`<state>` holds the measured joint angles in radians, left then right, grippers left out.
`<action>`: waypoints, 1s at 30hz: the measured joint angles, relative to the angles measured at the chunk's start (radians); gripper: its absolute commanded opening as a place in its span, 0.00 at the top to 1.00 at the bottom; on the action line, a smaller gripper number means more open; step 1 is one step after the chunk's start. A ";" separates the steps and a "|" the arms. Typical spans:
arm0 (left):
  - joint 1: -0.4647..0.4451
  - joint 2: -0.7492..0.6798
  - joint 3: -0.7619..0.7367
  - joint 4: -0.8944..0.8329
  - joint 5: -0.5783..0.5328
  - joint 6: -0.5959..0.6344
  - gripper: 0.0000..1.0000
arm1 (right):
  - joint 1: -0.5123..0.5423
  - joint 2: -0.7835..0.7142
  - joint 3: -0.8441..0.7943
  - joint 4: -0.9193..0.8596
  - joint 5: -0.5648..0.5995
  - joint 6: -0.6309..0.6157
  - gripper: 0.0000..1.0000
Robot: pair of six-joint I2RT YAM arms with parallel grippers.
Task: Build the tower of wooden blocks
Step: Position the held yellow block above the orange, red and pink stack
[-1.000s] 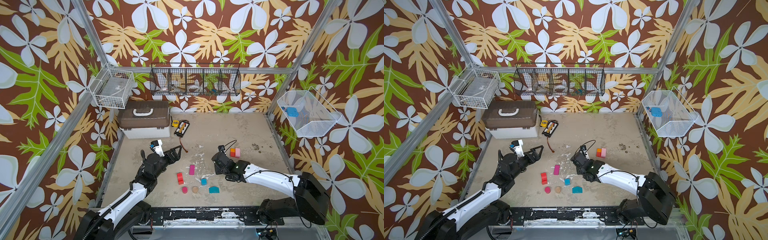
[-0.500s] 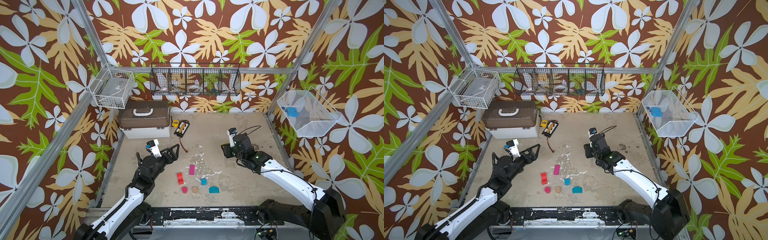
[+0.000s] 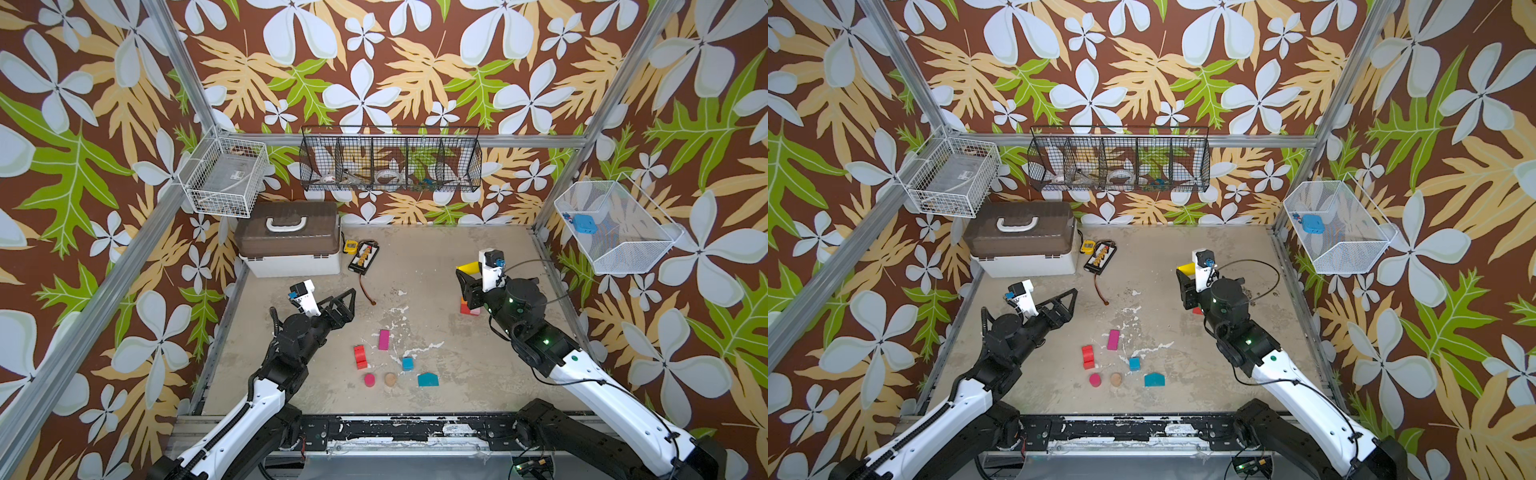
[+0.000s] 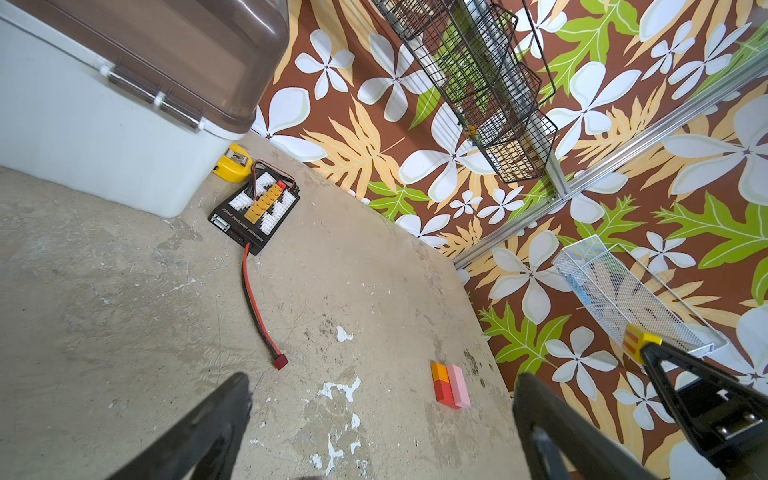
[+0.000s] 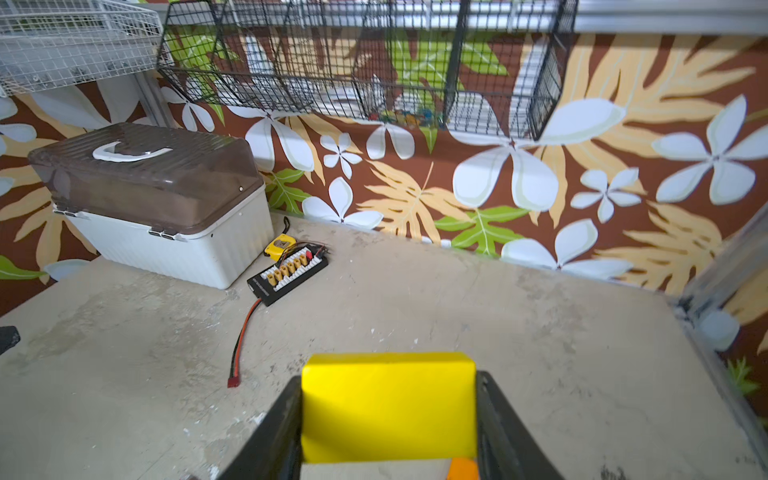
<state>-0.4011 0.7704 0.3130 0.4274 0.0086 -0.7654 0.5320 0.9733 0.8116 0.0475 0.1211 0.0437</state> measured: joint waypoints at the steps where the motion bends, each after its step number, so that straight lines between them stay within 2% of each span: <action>1: 0.000 0.005 0.000 0.001 0.001 0.000 0.00 | -0.001 0.042 0.035 -0.017 -0.043 -0.058 1.00; 4: 0.000 0.020 0.000 0.007 0.007 -0.001 0.00 | 0.001 0.173 0.144 -0.121 -0.171 -0.233 1.00; 9: 0.000 0.033 0.000 0.016 0.007 -0.001 0.00 | -0.023 0.429 0.372 -0.381 -0.284 -0.501 1.00; 14: 0.000 0.032 0.000 0.019 0.007 0.000 0.00 | -0.035 0.669 0.487 -0.663 -0.321 -0.729 1.00; 18: 0.000 0.032 0.000 0.020 0.008 0.000 0.00 | -0.089 0.805 0.533 -0.834 -0.344 -0.834 1.00; 26: 0.000 0.051 -0.006 0.035 0.018 -0.005 0.00 | -0.139 0.810 0.513 -0.871 -0.356 -0.953 1.00; 30: 0.000 0.065 -0.006 0.041 0.019 -0.012 0.00 | -0.204 0.791 0.470 -0.837 -0.355 -1.011 1.00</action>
<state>-0.4011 0.8352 0.3069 0.4683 0.0277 -0.7776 0.3275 1.7645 1.2812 -0.7898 -0.2340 -0.9672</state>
